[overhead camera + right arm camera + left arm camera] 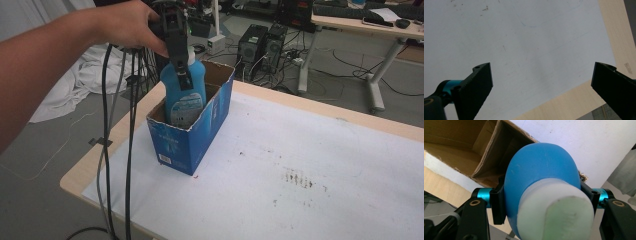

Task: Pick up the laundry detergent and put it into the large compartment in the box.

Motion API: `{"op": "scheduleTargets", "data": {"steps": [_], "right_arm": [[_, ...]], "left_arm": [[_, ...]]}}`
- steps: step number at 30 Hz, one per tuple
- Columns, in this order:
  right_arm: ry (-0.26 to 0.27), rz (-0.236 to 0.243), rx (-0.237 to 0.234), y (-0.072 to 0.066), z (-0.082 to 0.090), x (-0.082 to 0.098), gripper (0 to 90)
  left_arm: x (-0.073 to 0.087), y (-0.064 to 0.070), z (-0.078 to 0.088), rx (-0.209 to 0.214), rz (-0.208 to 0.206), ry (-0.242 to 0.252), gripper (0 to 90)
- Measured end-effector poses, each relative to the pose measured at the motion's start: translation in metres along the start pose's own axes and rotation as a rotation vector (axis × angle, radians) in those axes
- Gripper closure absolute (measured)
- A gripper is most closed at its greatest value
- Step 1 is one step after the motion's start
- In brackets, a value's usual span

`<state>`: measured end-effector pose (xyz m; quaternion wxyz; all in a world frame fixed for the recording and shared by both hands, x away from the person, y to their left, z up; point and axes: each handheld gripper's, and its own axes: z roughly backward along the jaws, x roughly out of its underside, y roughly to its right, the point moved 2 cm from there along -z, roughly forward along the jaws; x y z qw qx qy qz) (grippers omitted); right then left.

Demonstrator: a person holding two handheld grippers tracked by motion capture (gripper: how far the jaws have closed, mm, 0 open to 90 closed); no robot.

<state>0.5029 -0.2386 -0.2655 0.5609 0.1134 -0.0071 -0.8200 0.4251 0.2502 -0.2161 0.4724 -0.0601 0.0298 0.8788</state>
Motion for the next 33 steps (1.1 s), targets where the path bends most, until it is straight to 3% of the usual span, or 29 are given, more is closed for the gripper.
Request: {"op": "scheduleTargets", "data": {"steps": [20, 33], "right_arm": [[-0.015, -0.011, -0.008, 0.001, -0.006, 0.002, 2.8], [-0.017, -0.005, -0.016, 0.002, -0.011, 0.001, 2.8]], "left_arm": [[0.002, -0.005, -0.057, 0.031, 0.019, -0.071, 38.0], [0.005, -0.008, -0.079, 0.041, 0.03, -0.097, 37.9]]}}
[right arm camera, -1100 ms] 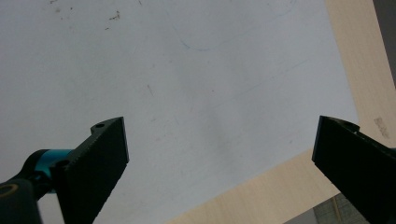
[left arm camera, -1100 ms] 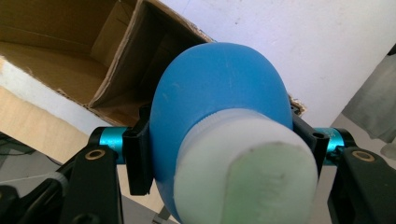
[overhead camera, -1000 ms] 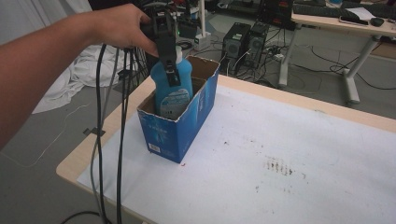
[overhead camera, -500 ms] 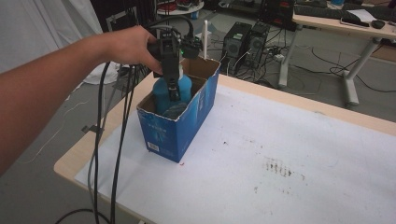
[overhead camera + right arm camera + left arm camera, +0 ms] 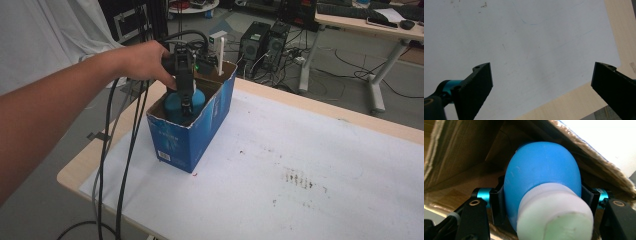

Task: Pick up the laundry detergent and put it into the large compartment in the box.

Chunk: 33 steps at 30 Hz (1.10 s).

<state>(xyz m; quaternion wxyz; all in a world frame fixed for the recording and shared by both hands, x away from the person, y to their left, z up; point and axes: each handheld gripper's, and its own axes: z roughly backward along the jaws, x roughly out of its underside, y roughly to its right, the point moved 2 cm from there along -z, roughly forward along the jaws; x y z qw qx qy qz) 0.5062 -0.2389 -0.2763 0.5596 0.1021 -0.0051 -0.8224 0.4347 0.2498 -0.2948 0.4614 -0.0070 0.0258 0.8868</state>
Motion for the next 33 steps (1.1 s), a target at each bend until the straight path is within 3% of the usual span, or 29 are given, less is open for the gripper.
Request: {"op": "scheduleTargets", "data": {"steps": [7, 13, 21, 33], "right_arm": [[-0.005, -0.006, -0.004, 0.0, -0.002, 0.001, 2.8], [-0.003, -0.008, -0.005, 0.001, -0.002, 0.003, 2.8], [-0.003, -0.013, -0.004, 0.0, -0.002, 0.007, 2.8], [0.004, -0.015, -0.001, -0.001, 0.001, 0.009, 2.8]], "left_arm": [[-0.002, -0.003, -0.003, 0.009, 0.008, 0.002, 37.9], [-0.003, -0.007, -0.004, 0.02, 0.042, 0.012, 37.6], [-0.002, -0.013, 0.001, 0.031, 0.102, 0.048, 30.5], [0.003, -0.014, 0.012, 0.056, 0.146, 0.084, 26.2]]}}
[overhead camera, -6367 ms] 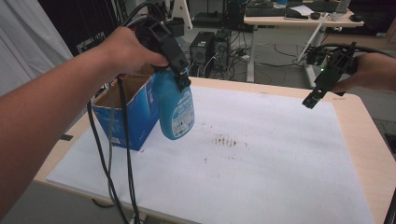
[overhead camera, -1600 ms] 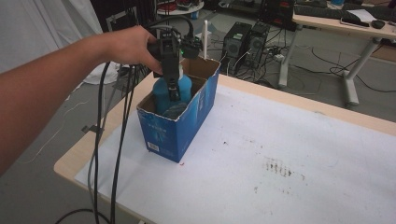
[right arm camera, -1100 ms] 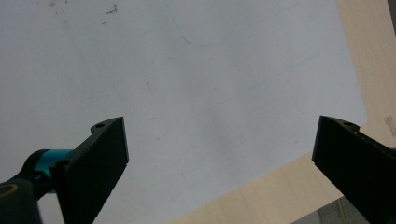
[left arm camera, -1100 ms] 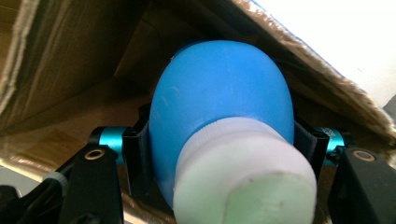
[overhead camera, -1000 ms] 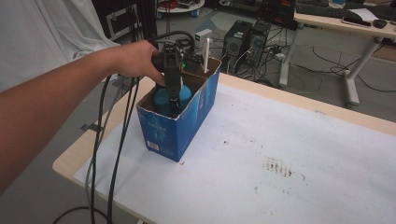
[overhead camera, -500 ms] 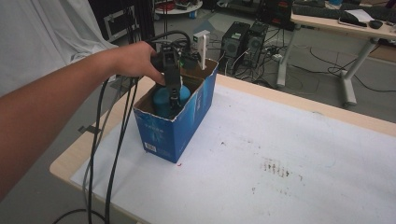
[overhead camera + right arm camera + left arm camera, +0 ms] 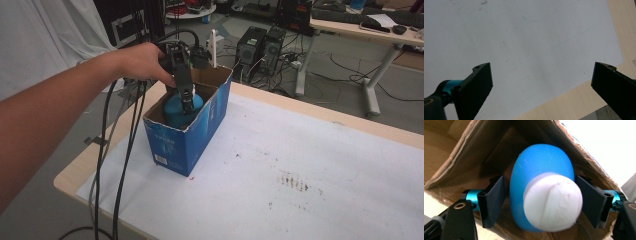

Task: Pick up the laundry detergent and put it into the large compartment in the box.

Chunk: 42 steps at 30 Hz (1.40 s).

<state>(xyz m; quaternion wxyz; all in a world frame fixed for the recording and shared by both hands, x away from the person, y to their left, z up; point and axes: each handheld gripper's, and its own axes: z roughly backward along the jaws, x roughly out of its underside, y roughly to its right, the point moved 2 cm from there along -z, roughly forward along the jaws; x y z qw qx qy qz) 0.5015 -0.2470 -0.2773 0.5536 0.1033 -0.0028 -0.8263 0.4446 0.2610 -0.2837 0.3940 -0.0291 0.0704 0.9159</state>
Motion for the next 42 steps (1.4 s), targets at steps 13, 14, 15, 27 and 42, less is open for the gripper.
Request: {"op": "scheduleTargets", "data": {"steps": [13, 14, 15, 27, 42], "right_arm": [[0.003, 0.006, 0.004, -0.002, 0.002, -0.001, 2.8], [0.005, 0.011, 0.004, -0.002, 0.002, -0.001, 2.8], [0.004, 0.006, 0.005, -0.003, 0.002, -0.001, 2.8], [0.017, 0.01, 0.012, -0.007, 0.008, 0.001, 2.8], [0.054, 0.005, 0.029, -0.012, 0.018, 0.011, 2.8]], "left_arm": [[0.006, 0.012, 0.036, -0.049, 0.03, 0.053, 19.6], [0.006, 0.013, 0.038, -0.055, 0.028, 0.048, 19.6], [0.006, 0.016, 0.04, -0.071, 0.027, 0.037, 19.5], [-0.002, 0.041, 0.067, -0.104, 0.011, 0.084, 19.6], [-0.026, 0.074, 0.081, -0.028, 0.042, 0.108, 11.2]]}}
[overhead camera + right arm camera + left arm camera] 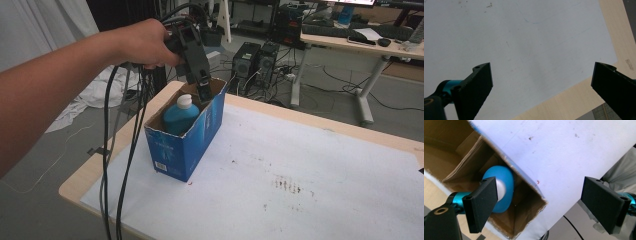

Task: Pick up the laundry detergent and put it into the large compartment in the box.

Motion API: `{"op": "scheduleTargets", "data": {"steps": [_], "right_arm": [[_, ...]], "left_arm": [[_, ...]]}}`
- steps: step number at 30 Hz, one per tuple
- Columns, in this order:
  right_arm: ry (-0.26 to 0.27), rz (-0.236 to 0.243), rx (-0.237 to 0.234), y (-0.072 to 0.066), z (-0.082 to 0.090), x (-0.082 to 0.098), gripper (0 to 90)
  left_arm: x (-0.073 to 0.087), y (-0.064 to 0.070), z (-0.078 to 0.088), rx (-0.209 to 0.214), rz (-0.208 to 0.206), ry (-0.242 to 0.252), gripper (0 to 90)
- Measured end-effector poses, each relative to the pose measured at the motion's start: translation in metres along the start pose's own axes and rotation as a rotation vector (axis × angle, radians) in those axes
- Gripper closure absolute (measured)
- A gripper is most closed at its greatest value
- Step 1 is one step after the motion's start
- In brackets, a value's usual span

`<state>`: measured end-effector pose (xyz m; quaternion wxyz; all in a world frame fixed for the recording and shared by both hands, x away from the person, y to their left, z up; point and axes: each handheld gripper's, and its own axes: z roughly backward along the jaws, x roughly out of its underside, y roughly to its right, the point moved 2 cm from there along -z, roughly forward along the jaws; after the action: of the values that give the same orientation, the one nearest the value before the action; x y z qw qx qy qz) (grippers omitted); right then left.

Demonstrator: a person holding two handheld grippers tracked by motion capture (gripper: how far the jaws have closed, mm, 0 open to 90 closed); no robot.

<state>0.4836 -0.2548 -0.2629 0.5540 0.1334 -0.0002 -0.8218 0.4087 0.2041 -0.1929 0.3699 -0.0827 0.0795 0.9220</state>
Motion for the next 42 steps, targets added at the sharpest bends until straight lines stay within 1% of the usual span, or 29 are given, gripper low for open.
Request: {"op": "scheduleTargets", "data": {"steps": [1, 2, 3, 4, 5, 8, 9, 10, 11, 14, 18, 22, 25, 27, 33, 34, 36, 38, 40, 42], "right_arm": [[0.0, 0.0, 0.0, 0.0, 0.0, 0.0, 2.8], [0.004, -0.003, -0.001, -0.001, 0.0, 0.002, 2.8], [0.006, -0.004, 0.0, -0.001, 0.001, 0.003, 2.8], [0.005, -0.006, 0.0, -0.001, 0.001, 0.004, 2.8], [0.011, -0.006, 0.0, -0.002, 0.001, 0.004, 2.8], [0.012, -0.006, 0.0, -0.002, 0.002, 0.008, 2.8], [0.015, -0.007, 0.0, -0.002, 0.002, 0.008, 2.8], [0.015, -0.012, 0.001, -0.003, 0.003, 0.009, 2.8], [0.018, -0.009, 0.001, -0.003, 0.003, 0.01, 2.8], [0.021, -0.013, 0.003, -0.004, 0.005, 0.012, 2.8], [0.029, -0.009, 0.001, -0.004, 0.005, 0.012, 2.8], [0.033, -0.004, 0.003, -0.007, 0.006, 0.012, 2.8], [0.038, -0.003, 0.004, -0.008, 0.008, 0.011, 2.8], [0.037, -0.004, 0.005, -0.009, 0.008, 0.011, 2.8], [0.041, -0.001, 0.007, -0.012, 0.009, 0.009, 2.8], [0.042, 0.003, 0.006, -0.012, 0.009, 0.008, 2.8], [0.043, 0.0, 0.005, -0.013, 0.009, 0.007, 2.8], [0.042, 0.001, 0.003, -0.013, 0.008, 0.006, 2.8], [0.042, 0.002, 0.001, -0.014, 0.008, 0.005, 2.8], [0.045, 0.008, 0.0, -0.015, 0.007, 0.003, 2.8]], "left_arm": [[0.0, 0.0, 0.0, 0.0, 0.0, 0.0, 4.7], [-0.003, 0.003, -0.001, 0.003, 0.005, -0.007, 2.7], [-0.004, 0.005, -0.001, 0.001, -0.002, -0.005, 2.5], [-0.009, 0.009, -0.001, -0.009, -0.011, -0.007, 1.5], [-0.009, 0.009, -0.001, -0.009, -0.011, -0.007, 1.5], [-0.015, 0.016, -0.002, -0.022, -0.031, -0.016, 1.5], [-0.017, 0.018, -0.002, -0.019, -0.032, -0.018, 1.5], [-0.02, 0.023, -0.002, -0.026, -0.035, -0.022, 1.5], [-0.02, 0.023, -0.002, -0.026, -0.035, -0.022, 1.6], [-0.029, 0.032, -0.003, -0.036, -0.048, -0.029, 1.6], [-0.042, 0.045, -0.002, -0.049, -0.069, -0.022, 1.6], [-0.056, 0.059, -0.002, -0.059, -0.072, -0.009, 1.6], [-0.065, 0.065, -0.001, -0.067, -0.037, 0.009, 1.6], [-0.07, 0.068, -0.001, -0.079, -0.027, 0.025, 1.6], [-0.082, 0.076, -0.005, -0.111, 0.029, 0.025, 1.6], [-0.084, 0.077, -0.006, -0.115, 0.028, 0.022, 1.6], [-0.089, 0.081, -0.009, -0.114, 0.007, 0.022, 1.6], [-0.093, 0.085, -0.015, -0.102, -0.032, 0.004, 1.6], [-0.097, 0.087, -0.02, -0.097, -0.055, -0.015, 1.6], [-0.1, 0.089, -0.025, -0.11, -0.051, -0.021, 1.7]]}}
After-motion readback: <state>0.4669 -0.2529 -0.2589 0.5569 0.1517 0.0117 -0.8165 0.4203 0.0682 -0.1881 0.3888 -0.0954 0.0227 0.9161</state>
